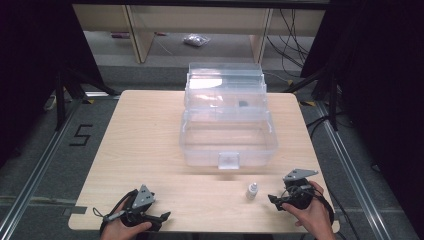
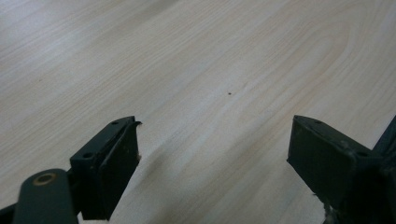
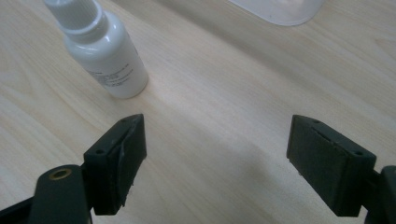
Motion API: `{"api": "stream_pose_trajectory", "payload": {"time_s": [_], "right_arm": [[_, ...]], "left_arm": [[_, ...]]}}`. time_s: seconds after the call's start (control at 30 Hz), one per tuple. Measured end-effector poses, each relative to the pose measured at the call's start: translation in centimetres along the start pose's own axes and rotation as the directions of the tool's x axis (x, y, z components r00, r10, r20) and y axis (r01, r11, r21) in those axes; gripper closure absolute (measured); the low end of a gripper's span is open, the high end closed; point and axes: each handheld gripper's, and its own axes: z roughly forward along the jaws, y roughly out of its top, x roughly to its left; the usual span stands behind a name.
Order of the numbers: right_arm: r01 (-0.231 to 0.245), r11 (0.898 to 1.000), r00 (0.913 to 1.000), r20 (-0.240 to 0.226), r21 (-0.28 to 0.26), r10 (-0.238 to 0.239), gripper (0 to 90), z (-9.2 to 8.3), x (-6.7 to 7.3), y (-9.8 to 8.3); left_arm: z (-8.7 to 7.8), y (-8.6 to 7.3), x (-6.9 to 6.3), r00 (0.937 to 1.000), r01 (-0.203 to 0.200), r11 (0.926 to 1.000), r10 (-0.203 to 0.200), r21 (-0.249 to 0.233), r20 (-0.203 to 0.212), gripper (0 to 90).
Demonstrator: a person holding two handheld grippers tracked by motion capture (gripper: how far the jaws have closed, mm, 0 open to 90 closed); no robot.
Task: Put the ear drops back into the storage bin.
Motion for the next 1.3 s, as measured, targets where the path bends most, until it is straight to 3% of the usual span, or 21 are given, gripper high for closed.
{"api": "stream_pose_trajectory", "payload": {"time_s": [0.07, 0.17, 0.2, 0.27, 0.3, 0.57, 0.67, 0.8, 0.87, 0.97, 1.17, 1.3], "right_arm": [[0.003, 1.0, 1.0, -0.002, 0.002, -0.002, 20.8, -0.1, 0.1, 0.1], [0.011, 1.0, 0.9999, -0.009, 0.014, -0.011, 20.8, -0.3, 0.5, 0.4], [0.025, 1.0, 0.9997, -0.007, -0.005, -0.025, 20.8, 0.0, 0.6, 0.3], [0.021, 0.999, 0.9997, -0.015, 0.026, -0.02, 20.8, -0.3, 0.8, 0.5], [0.042, 0.999, 0.999, -0.016, 0.028, -0.041, 21.0, -0.2, 0.8, 0.5], [0.081, 0.996, 0.9966, -0.019, 0.036, -0.08, 21.2, -0.2, 1.3, 0.8], [0.093, 0.995, 0.9956, -0.016, 0.029, -0.092, 21.4, -0.1, 1.4, 0.9], [0.088, 0.995, 0.996, -0.022, 0.049, -0.087, 21.4, -0.4, 1.7, 1.1], [0.127, 0.991, 0.9914, -0.038, 0.052, -0.125, 21.4, -0.3, 1.6, 1.2], [0.119, 0.991, 0.9924, -0.039, 0.066, -0.116, 21.5, -0.4, 1.9, 1.5], [0.162, 0.984, 0.9865, -0.041, 0.077, -0.159, 23.1, -0.4, 2.7, 2.3], [0.211, 0.972, 0.9771, -0.05, 0.102, -0.207, 24.0, -0.4, 3.1, 3.0]], "left_arm": [[-0.1, 0.0, 0.1, 0.9999, -0.015, 0.9998, 0.015, 0.012, -0.001, 15.8], [0.1, 0.0, -0.1, 0.9998, 0.017, 0.9998, -0.017, -0.013, -0.004, 15.8], [0.1, 0.0, -0.1, 0.9999, 0.016, 0.9998, -0.016, -0.012, -0.003, 15.8], [0.1, 0.0, 0.0, 0.9999, 0.008, 1.0, -0.008, -0.002, -0.006, 15.8], [0.1, 0.0, -0.1, 0.9999, 0.013, 0.9999, -0.014, -0.01, -0.007, 15.8], [0.1, 0.0, 0.0, 1.0, 0.002, 1.0, -0.002, 0.002, -0.004, 15.8], [0.2, 0.0, -0.1, 0.9998, 0.018, 0.9997, -0.018, -0.013, -0.008, 15.8], [0.1, 0.0, -0.1, 0.9998, 0.017, 0.9998, -0.017, -0.011, -0.004, 15.8], [0.2, 0.0, -0.1, 0.9998, 0.016, 0.9998, -0.016, -0.009, -0.007, 15.8], [0.2, 0.0, -0.1, 0.9998, 0.021, 0.9997, -0.021, -0.014, -0.007, 15.8], [0.2, 0.0, -0.1, 0.9996, 0.021, 0.9997, -0.021, -0.009, -0.018, 15.8], [0.2, -0.1, 0.0, 0.9997, 0.022, 0.9997, -0.023, -0.008, -0.009, 15.8]]}}
